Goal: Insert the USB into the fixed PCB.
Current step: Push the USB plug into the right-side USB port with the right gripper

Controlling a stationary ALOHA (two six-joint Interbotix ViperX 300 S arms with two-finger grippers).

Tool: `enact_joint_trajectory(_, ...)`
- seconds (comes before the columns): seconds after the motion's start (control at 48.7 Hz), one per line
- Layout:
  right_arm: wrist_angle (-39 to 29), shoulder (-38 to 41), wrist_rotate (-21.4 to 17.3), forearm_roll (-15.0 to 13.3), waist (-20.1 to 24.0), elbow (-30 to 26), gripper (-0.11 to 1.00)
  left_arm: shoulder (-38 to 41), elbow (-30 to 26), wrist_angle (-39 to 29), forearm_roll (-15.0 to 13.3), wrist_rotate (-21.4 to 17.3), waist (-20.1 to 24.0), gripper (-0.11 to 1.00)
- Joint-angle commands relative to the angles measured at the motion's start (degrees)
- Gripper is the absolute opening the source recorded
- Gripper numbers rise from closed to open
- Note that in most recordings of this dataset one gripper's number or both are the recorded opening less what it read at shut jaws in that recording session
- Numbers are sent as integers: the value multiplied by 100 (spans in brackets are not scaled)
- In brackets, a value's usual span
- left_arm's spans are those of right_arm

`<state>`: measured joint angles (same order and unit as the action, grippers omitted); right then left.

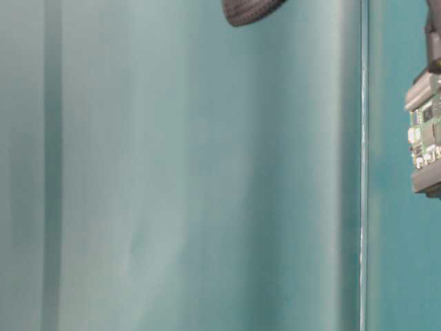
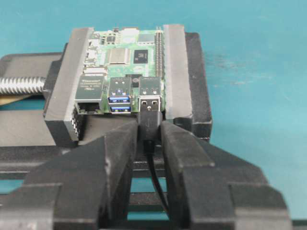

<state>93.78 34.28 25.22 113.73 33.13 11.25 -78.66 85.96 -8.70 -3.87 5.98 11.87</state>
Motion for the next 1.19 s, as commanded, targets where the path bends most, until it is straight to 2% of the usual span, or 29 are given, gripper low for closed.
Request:
enact_joint_trajectory(0.0, 35, -325, 0, -88, -220, -79, 21, 53, -158, 26, 26, 26, 9, 3)
enact_joint_trajectory(0.739, 18, -281, 70, -97, -290, 9, 21, 53, -158, 26, 18, 35, 18, 3)
enact_joint_trajectory(1.006, 9, -158, 44, -352, -352, 18, 21, 53, -158, 35, 26, 35, 18, 3)
enact_joint_trajectory(1.171, -9, -149, 35, -360, -387, 26, 21, 53, -158, 26, 18, 35, 9, 3)
